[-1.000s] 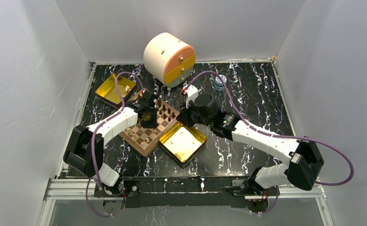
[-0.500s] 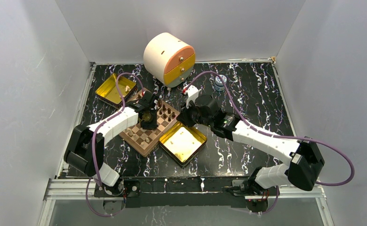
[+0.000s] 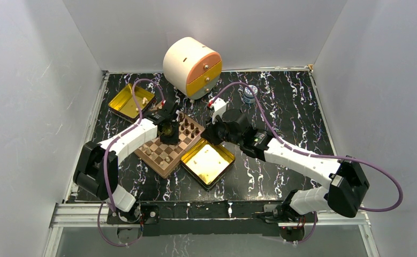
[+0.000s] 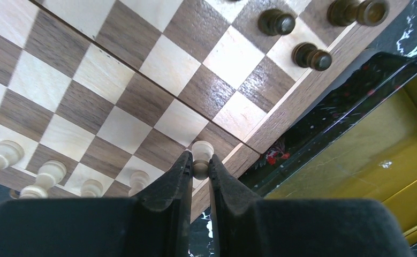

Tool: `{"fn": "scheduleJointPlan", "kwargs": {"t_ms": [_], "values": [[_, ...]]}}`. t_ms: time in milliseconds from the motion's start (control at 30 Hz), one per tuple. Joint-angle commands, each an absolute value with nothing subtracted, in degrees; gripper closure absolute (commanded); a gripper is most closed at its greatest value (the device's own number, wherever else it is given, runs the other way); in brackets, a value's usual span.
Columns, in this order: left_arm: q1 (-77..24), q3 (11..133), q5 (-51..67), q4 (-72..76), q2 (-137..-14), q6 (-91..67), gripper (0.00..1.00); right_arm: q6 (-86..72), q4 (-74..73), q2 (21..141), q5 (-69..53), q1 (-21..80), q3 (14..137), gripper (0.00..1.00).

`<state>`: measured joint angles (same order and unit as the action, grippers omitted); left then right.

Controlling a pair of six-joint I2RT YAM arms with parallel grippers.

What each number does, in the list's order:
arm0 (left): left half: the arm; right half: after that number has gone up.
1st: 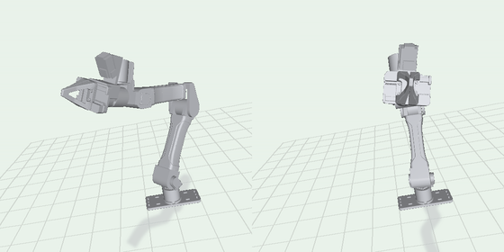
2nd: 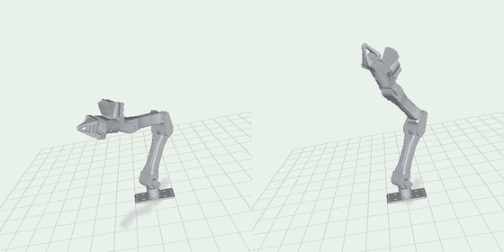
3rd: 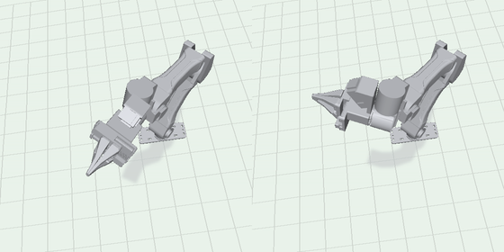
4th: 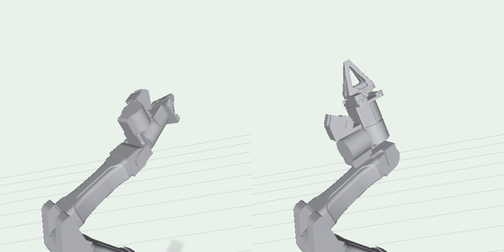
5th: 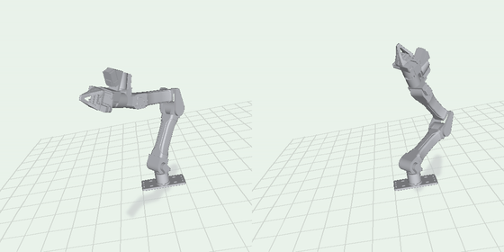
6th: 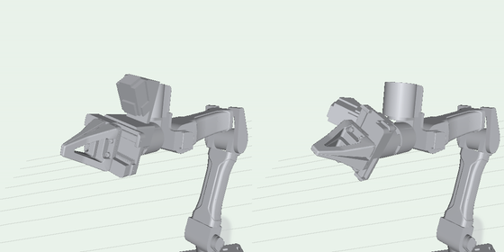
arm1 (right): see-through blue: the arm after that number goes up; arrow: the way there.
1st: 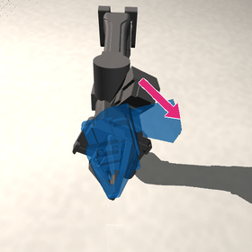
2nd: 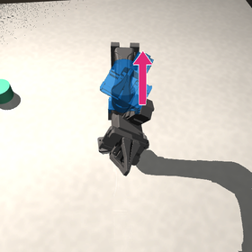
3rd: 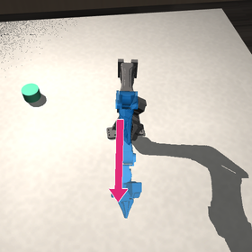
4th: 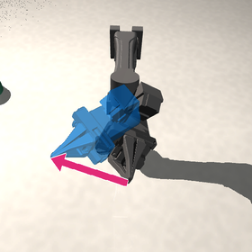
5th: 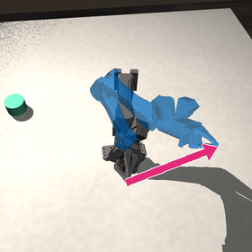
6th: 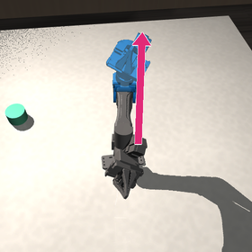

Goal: Set up the chess pieces on the board
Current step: Pick up the chess piece from the chessboard, then place the chess piece on the chessboard.

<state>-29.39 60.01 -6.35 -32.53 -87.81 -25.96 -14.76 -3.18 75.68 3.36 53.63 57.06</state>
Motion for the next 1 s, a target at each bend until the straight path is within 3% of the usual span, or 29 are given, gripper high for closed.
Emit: {"fn": "scheduleJointPlan", "kwargs": {"t_ms": [0, 367, 700, 967], "values": [[-29.54, 65.58, -10.45, -36.06, -89.55, -24.74, 0.96, -15.28, 1.4, 73.32, 2.83, 53.43, 56.07, 0.92], [-20.42, 72.28, -10.52, -38.31, -91.73, -20.8, 0.99, -15.04, 1.93, 73.06, 2.04, 53.45, 55.32, 0.92], [-9.94, 69.69, -8.32, -37.73, -90.96, -16.99, 0.98, -14.57, 2.03, 74.41, 1.5, 53.43, 55.9, 0.92], [-7.53, 68.34, -9.37, -37.4, -91.23, -15.85, 0.98, -14.13, 1.45, 75.56, 1.33, 53.42, 57.17, 0.91]]}}
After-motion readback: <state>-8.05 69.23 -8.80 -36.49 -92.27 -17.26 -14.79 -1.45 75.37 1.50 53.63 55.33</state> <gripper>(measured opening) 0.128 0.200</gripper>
